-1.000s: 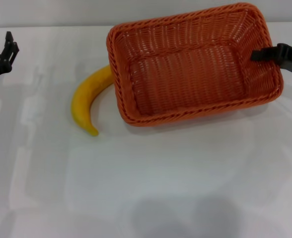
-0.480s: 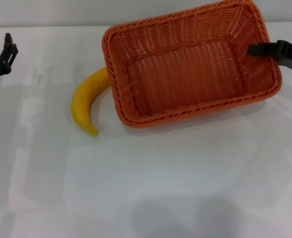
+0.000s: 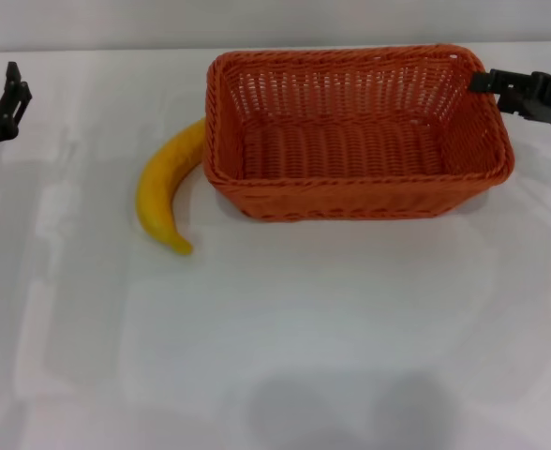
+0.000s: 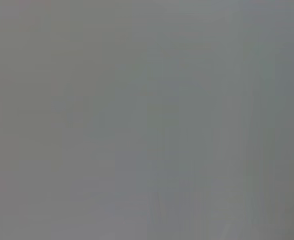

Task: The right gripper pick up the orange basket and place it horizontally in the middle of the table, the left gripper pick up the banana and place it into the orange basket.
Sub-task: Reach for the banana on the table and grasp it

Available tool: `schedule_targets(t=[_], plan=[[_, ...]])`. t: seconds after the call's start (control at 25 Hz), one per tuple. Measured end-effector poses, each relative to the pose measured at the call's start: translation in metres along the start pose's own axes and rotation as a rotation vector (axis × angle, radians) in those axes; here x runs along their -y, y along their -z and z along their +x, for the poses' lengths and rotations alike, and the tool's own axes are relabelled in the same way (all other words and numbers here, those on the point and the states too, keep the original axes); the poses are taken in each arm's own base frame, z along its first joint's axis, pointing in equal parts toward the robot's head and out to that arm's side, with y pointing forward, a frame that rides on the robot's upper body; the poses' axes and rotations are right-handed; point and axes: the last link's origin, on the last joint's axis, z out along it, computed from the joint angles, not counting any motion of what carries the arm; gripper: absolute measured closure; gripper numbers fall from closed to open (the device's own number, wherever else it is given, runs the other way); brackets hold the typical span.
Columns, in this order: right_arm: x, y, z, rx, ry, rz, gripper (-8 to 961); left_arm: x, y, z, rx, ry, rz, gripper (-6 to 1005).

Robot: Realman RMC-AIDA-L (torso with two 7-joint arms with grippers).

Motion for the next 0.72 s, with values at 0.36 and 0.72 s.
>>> schedule_targets(t=[0.36,0.72], plan=[[0.006,0.014,-0.009,0.163,0.175,-0.005,143,0.005,0.002,0.001,-0.015,-0.002,0.021,137],[-0.025,0.067,-0.030,0.608,0.749,-0.148,146,0.019,0.018,0.015,-0.150,0.060,0.079,137]])
